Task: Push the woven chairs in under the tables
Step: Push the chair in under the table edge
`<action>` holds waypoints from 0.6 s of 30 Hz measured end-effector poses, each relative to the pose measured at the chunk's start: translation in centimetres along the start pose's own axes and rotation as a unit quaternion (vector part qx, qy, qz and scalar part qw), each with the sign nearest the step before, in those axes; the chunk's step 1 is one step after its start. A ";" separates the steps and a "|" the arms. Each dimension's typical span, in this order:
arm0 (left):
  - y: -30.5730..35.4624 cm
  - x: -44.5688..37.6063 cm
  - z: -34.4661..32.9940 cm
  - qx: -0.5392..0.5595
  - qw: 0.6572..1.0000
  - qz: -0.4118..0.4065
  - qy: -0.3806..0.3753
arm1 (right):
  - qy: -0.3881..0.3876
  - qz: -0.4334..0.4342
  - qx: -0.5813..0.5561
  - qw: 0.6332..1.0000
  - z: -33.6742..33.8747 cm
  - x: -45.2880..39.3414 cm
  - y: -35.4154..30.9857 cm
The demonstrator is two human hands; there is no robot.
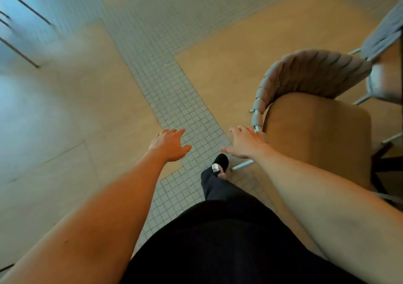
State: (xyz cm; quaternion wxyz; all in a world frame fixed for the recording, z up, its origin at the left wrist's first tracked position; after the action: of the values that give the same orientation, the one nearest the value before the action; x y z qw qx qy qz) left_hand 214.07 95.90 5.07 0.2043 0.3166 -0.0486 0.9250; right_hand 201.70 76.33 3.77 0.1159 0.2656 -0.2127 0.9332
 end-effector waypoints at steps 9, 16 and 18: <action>7.9 -12.0 8.5 -0.076 0.994 -0.077 -0.006 | 0.032 -0.097 -0.081 0.991 5.5 -6.3 7.1; 17.1 -17.7 12.3 -0.141 0.973 -0.185 -0.011 | 0.062 -0.178 -0.137 0.972 8.3 -6.9 12.1; 19.6 -18.7 13.0 -0.163 0.962 -0.218 -0.010 | 0.072 -0.201 -0.153 0.965 8.5 -6.7 13.0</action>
State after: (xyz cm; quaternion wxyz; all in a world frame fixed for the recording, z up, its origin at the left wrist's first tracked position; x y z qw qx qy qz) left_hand 226.82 68.66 4.82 0.4488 0.2911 -0.1305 0.8347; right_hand 206.78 60.31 2.33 0.3555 0.2137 -0.2861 0.8637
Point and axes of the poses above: each hand's wrist, its own x-axis away from the middle knuckle, its own z-axis out of the back of the hand, y = z × x, the point moved 9 cm from there along -x, towards the middle knuckle, and after that the axes turned 13 degrees about z, right-handed, at the moved point
